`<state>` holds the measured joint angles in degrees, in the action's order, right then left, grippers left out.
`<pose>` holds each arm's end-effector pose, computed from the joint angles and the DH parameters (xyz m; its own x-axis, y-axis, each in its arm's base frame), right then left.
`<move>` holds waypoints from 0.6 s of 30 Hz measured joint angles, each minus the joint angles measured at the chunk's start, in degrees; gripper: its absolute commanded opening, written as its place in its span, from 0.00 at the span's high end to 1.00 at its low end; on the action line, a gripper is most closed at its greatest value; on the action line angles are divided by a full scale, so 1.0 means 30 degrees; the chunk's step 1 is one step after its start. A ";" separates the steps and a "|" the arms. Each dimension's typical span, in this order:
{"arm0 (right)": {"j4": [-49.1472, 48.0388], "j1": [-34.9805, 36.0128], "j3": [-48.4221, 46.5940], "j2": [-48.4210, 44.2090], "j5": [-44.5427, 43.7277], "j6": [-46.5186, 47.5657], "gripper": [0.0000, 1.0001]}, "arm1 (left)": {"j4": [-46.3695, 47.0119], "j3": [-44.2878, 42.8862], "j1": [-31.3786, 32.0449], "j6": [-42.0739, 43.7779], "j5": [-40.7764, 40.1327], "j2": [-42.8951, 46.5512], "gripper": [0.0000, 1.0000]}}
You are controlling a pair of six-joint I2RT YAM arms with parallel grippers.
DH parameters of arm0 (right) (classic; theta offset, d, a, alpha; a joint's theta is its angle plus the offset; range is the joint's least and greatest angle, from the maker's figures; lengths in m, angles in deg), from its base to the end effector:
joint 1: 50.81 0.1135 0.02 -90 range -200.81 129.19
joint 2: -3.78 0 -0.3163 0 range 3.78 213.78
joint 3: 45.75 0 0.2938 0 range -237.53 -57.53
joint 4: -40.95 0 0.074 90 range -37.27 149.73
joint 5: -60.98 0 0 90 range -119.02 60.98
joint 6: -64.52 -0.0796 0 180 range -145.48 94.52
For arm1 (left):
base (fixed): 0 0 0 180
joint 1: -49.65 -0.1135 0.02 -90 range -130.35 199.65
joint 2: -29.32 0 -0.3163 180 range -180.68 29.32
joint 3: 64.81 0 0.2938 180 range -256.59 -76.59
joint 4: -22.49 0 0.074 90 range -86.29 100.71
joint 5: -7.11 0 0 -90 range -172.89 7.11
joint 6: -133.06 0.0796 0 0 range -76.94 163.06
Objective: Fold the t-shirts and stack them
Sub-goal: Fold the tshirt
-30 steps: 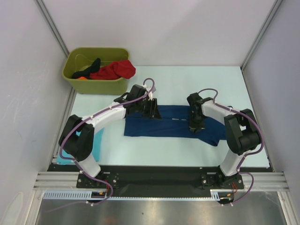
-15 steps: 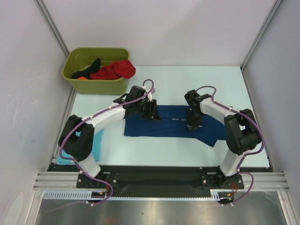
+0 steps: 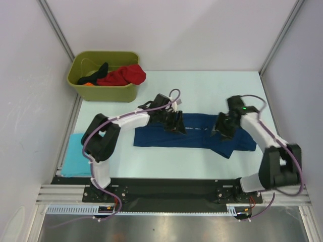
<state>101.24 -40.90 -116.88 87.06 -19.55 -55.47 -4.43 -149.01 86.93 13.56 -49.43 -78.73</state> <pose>0.3092 0.0673 0.2204 -0.9227 0.3393 -0.1829 0.2801 0.9162 0.2867 0.3518 -0.3229 0.1867 -0.9219 0.1855 -0.3401 0.3778 0.6250 -0.6831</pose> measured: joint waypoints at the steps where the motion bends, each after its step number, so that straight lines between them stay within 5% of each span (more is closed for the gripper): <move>1: -0.0073 -0.1239 0.0634 -0.1078 0.0270 -0.0066 0.49 | 0.0102 -0.0554 0.0430 -0.0182 0.0102 -0.0517 0.44; 3: -0.0328 -0.4160 0.2244 -0.3177 0.0612 -0.0117 0.61 | 0.0437 -0.1552 0.1319 -0.0561 0.0262 -0.1464 0.46; 7: -0.0510 -0.8998 0.5362 -0.4838 0.1778 -0.0488 0.64 | 0.0692 -0.3293 0.2849 -0.1188 -0.0066 -0.3024 0.46; 18: -0.0568 -1.1424 0.7650 -0.4874 0.2681 -0.1115 0.52 | -0.0175 -0.5275 0.5129 -0.3395 -0.4204 -0.5253 0.54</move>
<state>99.54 -75.17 -93.93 72.44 -11.50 -58.82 -4.95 -164.84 102.31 3.38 -62.04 -94.49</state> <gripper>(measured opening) 0.473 0.472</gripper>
